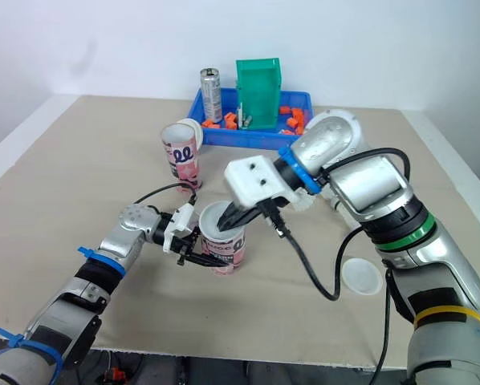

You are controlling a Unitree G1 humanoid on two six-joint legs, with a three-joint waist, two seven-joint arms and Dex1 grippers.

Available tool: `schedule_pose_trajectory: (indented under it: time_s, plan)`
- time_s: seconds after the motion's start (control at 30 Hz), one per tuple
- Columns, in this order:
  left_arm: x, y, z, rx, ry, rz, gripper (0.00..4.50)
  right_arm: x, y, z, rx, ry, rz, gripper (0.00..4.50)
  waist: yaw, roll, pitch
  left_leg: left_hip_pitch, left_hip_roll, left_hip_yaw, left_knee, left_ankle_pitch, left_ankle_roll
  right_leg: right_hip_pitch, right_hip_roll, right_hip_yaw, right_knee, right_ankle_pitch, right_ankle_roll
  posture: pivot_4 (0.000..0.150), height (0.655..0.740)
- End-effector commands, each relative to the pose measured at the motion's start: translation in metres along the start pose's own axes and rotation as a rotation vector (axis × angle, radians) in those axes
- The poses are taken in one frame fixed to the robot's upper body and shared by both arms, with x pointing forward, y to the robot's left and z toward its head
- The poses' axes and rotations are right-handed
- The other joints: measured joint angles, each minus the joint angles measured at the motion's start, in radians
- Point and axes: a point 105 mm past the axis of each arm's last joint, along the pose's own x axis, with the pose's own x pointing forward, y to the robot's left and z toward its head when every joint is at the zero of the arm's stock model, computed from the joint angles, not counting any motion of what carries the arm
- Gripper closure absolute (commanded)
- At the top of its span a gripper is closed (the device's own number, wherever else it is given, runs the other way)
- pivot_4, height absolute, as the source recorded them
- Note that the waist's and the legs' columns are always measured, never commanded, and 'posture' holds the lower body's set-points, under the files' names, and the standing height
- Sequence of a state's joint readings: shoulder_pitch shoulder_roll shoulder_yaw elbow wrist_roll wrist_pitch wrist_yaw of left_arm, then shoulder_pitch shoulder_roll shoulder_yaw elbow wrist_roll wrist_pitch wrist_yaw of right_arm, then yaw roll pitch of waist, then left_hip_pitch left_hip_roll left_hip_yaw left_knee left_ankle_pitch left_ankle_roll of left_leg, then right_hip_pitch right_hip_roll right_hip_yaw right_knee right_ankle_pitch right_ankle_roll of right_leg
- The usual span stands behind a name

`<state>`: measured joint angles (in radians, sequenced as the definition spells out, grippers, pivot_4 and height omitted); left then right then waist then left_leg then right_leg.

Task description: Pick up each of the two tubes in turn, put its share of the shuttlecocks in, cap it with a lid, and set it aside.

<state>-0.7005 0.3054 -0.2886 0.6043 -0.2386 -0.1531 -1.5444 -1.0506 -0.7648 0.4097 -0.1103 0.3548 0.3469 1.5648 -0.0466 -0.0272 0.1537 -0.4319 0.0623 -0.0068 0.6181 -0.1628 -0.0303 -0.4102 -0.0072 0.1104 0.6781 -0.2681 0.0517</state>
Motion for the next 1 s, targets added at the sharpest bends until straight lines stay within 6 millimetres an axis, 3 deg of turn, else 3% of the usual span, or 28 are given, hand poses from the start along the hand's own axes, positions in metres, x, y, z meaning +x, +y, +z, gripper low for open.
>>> schedule_pose_trajectory:
  time_s: [0.03, 0.13, 0.3, 0.43, 0.47, 0.53, 0.63, 0.9, 1.0]
  plan:
    - [-0.003, -0.006, -0.020, -0.073, 0.069, 0.004, 2.29, -0.037, -0.006, 0.013, 0.052, -0.094, -0.193, 4.42, 0.003, 0.000, 0.000, -0.001, 0.000, -0.001, 0.000, 0.000, 0.000, 0.000, 0.000, 0.000, 0.000, -0.001, 0.000, 0.150, 0.7362]
    - [-0.005, -0.008, -0.019, -0.072, 0.069, -0.009, 2.29, -0.062, 0.005, 0.000, 0.183, -0.100, -0.378, 3.52, 0.004, -0.001, 0.001, -0.004, -0.002, -0.004, 0.000, -0.001, 0.000, 0.000, 0.001, -0.001, -0.001, -0.002, 0.000, 0.150, 0.7362]
    - [-0.004, -0.005, -0.015, -0.053, 0.078, -0.024, 2.29, -0.064, 0.036, -0.015, 0.351, -0.123, -0.471, 1.28, -0.001, 0.002, 0.001, -0.004, -0.002, -0.004, 0.000, -0.002, 0.000, 0.000, 0.002, 0.000, -0.002, -0.004, 0.004, 0.150, 0.7362]
    - [-0.005, 0.000, -0.009, -0.042, 0.057, -0.025, 2.29, -0.060, 0.050, -0.018, 0.413, -0.141, -0.531, 1.28, -0.002, 0.002, 0.002, -0.003, -0.002, -0.005, 0.001, -0.002, 0.000, 0.001, 0.002, 0.000, -0.002, -0.003, 0.004, 0.150, 0.7362]
    - [-0.005, 0.002, -0.005, -0.049, 0.042, -0.027, 1.75, -0.056, 0.053, -0.020, 0.433, -0.147, -0.540, 1.19, -0.002, 0.002, 0.002, -0.003, -0.002, -0.005, 0.001, -0.002, 0.000, 0.001, 0.002, 0.000, -0.002, -0.002, 0.005, 0.150, 0.7362]
    - [-0.007, 0.002, -0.001, -0.069, 0.025, -0.042, 1.26, -0.049, 0.060, -0.022, 0.464, -0.152, -0.546, 1.19, -0.001, 0.001, 0.003, -0.003, -0.003, -0.005, 0.002, -0.002, 0.000, 0.002, 0.002, 0.000, -0.002, -0.002, 0.005, 0.150, 0.7362]
    - [-0.011, 0.004, 0.002, -0.035, 0.024, -0.026, 0.03, -0.034, 0.069, -0.028, 0.499, -0.152, -0.541, 1.19, -0.002, 0.000, 0.005, -0.006, -0.003, -0.005, 0.001, -0.002, 0.000, 0.000, 0.002, 0.001, -0.003, -0.002, 0.005, 0.150, 0.7362]
    - [-0.036, 0.004, 0.012, 0.045, 0.082, 0.005, 0.03, -0.007, 0.080, -0.057, 0.552, -0.106, -0.544, 1.19, -0.001, -0.001, 0.007, -0.008, -0.004, -0.007, 0.000, -0.005, 0.001, -0.001, 0.002, 0.000, -0.003, -0.006, 0.010, 0.150, 0.7362]
    - [-0.056, 0.001, 0.020, 0.065, 0.096, 0.040, 0.03, -0.001, 0.081, -0.060, 0.561, -0.128, -0.528, 1.19, -0.001, -0.003, 0.008, -0.008, -0.004, -0.007, 0.000, -0.005, 0.001, 0.000, 0.002, 0.000, -0.003, -0.006, 0.011, 0.150, 0.7362]
